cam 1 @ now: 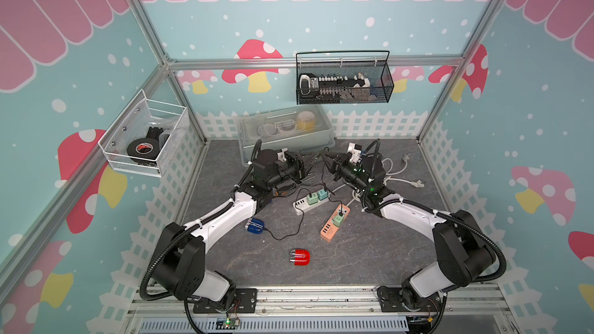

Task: Charge the electric shaver
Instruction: Pick up the charging cable from the center of the board.

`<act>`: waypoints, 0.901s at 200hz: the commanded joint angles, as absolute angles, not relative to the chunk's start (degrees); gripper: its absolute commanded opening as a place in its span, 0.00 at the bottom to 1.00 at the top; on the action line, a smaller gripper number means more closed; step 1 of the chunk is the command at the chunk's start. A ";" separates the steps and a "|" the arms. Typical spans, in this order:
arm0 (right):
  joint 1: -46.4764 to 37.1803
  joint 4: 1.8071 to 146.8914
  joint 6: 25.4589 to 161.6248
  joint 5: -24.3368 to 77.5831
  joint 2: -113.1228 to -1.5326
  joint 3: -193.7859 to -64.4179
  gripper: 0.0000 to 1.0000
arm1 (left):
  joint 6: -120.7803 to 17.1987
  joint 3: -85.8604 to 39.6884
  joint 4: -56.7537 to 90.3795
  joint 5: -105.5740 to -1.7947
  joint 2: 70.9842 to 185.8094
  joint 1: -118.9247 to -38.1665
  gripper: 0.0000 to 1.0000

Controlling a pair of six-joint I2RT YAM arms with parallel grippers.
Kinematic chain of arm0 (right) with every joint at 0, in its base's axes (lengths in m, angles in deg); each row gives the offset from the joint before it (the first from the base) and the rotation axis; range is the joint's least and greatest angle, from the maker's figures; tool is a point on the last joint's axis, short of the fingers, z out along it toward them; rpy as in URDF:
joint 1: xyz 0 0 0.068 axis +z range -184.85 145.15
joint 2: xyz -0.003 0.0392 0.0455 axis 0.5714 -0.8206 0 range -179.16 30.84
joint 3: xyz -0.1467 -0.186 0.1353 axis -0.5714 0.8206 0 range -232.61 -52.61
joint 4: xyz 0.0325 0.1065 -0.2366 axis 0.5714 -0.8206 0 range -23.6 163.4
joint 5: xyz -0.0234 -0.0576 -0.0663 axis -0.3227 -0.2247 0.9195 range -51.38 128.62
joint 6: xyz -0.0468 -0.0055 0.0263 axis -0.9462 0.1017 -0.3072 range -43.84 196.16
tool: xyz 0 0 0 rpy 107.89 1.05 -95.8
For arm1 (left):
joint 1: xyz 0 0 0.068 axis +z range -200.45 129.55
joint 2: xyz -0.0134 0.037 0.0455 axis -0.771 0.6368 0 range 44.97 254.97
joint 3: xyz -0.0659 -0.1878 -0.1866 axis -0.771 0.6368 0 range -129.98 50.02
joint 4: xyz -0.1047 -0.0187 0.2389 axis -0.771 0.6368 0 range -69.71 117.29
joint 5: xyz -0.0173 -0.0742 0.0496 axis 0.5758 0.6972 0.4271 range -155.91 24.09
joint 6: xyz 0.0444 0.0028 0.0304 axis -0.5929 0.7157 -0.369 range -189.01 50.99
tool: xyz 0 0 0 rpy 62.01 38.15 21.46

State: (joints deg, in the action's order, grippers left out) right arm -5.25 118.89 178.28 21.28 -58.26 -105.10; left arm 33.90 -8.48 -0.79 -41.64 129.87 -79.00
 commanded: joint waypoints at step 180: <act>-5.17 123.46 181.37 21.80 -57.41 -104.32 0.00 | 32.57 -10.70 3.49 -39.82 130.65 -78.74 0.28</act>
